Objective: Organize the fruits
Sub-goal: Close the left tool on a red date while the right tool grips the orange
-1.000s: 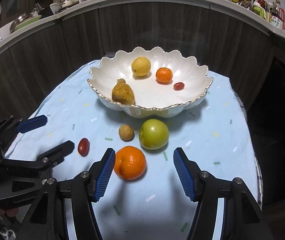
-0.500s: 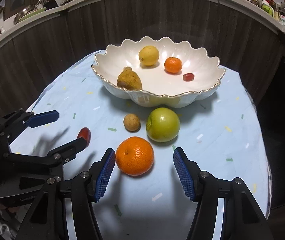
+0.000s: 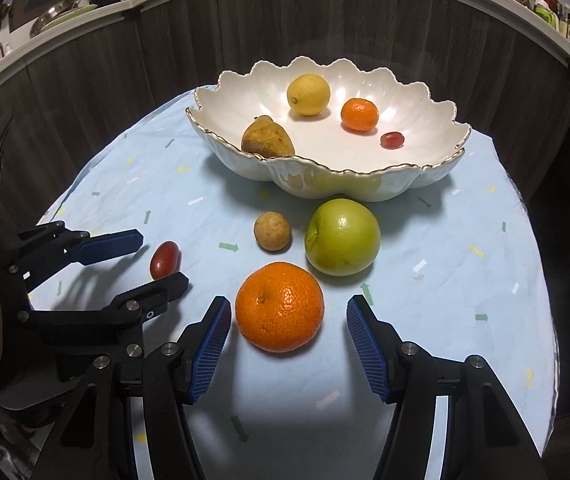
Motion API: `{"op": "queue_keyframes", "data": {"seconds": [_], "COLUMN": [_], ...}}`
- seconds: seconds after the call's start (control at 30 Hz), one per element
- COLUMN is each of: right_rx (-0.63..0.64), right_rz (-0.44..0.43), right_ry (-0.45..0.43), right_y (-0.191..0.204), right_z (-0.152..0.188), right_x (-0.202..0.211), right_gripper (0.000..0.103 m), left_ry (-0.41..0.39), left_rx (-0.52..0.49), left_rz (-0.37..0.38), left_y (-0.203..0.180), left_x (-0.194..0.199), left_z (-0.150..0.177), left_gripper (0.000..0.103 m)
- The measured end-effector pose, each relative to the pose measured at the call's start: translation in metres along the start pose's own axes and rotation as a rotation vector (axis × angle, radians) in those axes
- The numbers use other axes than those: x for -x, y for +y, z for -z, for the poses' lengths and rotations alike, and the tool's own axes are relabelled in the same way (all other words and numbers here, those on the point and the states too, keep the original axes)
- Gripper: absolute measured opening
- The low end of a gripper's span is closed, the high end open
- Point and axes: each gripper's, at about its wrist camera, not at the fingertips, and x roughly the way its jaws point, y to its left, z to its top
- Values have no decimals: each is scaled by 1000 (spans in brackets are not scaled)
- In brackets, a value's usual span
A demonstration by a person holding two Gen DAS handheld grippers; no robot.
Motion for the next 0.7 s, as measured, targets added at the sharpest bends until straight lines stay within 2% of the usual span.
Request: {"op": "queue_keyframes", "data": {"seconds": [0.3,0.5,0.63,0.7], "right_rx": [-13,-34,-52,-47], "right_rz": [-9,-34,-69,-66], "right_ry": [10,23,26,25], "right_y": [-1,-3,-4,-3], "right_z": [-1,-1,-1,-1], "right_x": [-9,-16,-18,-18], "right_gripper": [61,61,48,48], "left_ry": [3,1,1,0], "left_rx": [11,21,20,20], "left_rz": [16,28,26,25], "left_y": [1,1,0,0], "left_x": [-5,-6,-6,-5], "left_z": [-3,-4,-4,-4], "left_gripper": [32,26,24,24]}}
